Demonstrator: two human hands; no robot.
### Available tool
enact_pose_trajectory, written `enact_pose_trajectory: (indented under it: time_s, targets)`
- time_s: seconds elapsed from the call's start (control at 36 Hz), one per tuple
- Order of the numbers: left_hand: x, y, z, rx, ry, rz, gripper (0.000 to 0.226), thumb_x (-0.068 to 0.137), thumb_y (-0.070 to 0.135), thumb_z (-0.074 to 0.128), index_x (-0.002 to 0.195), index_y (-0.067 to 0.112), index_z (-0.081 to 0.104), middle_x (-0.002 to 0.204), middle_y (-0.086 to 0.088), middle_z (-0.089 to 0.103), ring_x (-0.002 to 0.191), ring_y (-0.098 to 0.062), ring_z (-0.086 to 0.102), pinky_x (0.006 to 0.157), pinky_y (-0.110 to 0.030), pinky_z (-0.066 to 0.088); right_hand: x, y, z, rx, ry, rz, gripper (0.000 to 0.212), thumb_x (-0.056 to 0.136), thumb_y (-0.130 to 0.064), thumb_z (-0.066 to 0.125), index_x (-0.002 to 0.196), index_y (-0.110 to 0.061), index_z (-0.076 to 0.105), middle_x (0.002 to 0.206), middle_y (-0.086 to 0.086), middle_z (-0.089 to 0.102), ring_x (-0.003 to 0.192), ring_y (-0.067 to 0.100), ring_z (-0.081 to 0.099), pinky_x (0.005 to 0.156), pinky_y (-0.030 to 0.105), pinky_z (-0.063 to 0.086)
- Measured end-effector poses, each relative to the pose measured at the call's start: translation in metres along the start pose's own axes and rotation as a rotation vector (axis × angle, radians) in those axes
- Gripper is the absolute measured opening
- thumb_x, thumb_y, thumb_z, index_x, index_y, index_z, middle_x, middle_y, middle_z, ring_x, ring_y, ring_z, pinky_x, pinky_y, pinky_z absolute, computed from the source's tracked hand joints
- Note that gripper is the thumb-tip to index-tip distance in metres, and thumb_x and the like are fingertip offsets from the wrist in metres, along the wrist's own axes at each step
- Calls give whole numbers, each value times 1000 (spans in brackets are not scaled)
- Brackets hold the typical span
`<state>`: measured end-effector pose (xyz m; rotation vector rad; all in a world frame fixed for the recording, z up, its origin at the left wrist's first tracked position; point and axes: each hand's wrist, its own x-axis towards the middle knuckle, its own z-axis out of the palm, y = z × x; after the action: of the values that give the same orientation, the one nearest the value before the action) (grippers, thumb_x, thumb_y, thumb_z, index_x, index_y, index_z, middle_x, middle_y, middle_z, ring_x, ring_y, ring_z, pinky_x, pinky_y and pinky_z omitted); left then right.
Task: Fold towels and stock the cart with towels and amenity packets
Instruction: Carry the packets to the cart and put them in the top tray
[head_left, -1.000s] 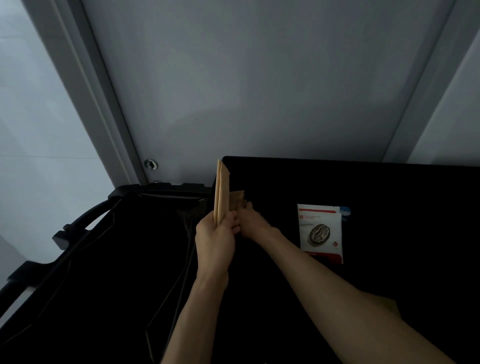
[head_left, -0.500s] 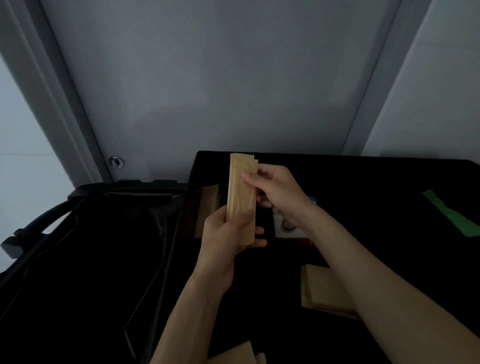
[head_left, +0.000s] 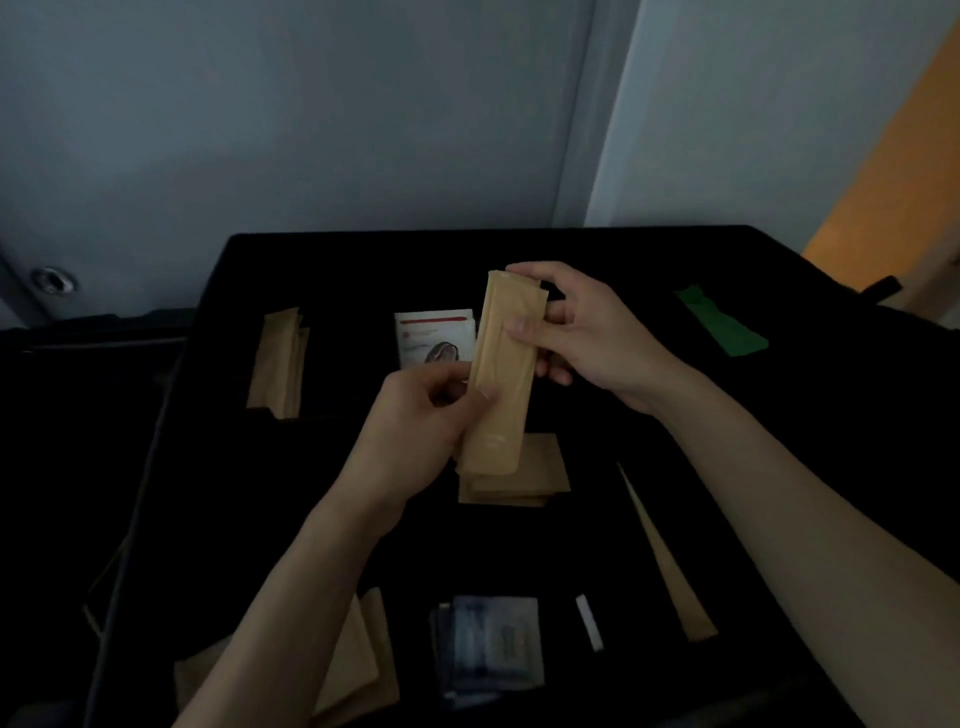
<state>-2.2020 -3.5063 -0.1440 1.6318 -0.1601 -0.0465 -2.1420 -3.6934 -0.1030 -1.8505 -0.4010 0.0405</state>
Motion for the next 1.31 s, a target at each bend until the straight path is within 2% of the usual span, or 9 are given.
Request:
enact_pose_trajectory:
  time_s: [0.39,0.53,0.61,0.69,0.75,0.83,0.94,1.14,1.31]
  targets:
    - [-24,5,134,102,102,-43,27,91,15,71,117,11,69,86,-12,76,75,-19,74,63,-32,60,-57,26,-94,-156,-101,-37,45,94,-16,66,136,-15,52,81,5,70,50,10,56,42,21,43]
    - [-32,1,167,409,89,-30,14,87,21,74,101,26,71,78,-4,74,71,-20,72,74,-45,60,-70,55,-117,-182,-188,57,43,94,-17,67,134,-18,53,80,2,72,48,5,58,43,20,44]
    - [-39,-2,177,689,87,45,17,88,17,70,105,17,71,85,3,68,74,-11,66,69,-26,54,-72,75,-115,-215,-206,99,42,93,-20,69,132,-21,54,85,3,73,52,7,61,45,22,46]
    - [-49,-1,189,984,164,234,24,86,3,66,109,8,68,94,-4,56,78,-23,61,67,-30,49,-74,96,-99,-293,-222,135,41,93,-23,68,131,-21,53,92,4,69,55,9,63,44,23,46]
    - [-55,-2,196,1091,105,363,26,79,-5,66,103,4,69,95,-13,58,80,-29,62,64,-31,49,-77,108,-87,-316,-255,157,42,94,-17,66,133,-17,52,103,8,67,69,16,66,49,28,51]
    - [-59,-12,198,1156,-69,360,27,90,10,59,115,12,67,122,-7,55,115,-22,50,92,-22,39,-79,118,-75,-430,-328,147,45,92,-17,63,136,-14,53,125,10,62,109,24,63,87,37,56]
    - [-57,-21,194,1318,-316,344,28,95,26,53,118,20,68,129,-1,52,124,-19,40,107,-28,33,-76,123,-73,-626,-407,157,43,95,-21,58,138,-15,54,139,11,48,122,27,53,105,37,46]
    - [-55,-26,198,1546,-452,338,27,102,27,44,116,22,66,122,1,57,116,-19,47,93,-31,32,-82,129,-77,-621,-414,86,32,96,-28,60,125,-15,67,117,2,62,111,20,60,86,26,47]
    - [-53,-27,203,1621,-475,320,25,99,22,47,120,18,61,124,-2,54,117,-23,47,93,-33,33,-85,135,-76,-637,-419,78,37,97,-25,59,133,-16,63,141,11,48,128,27,50,106,33,40]
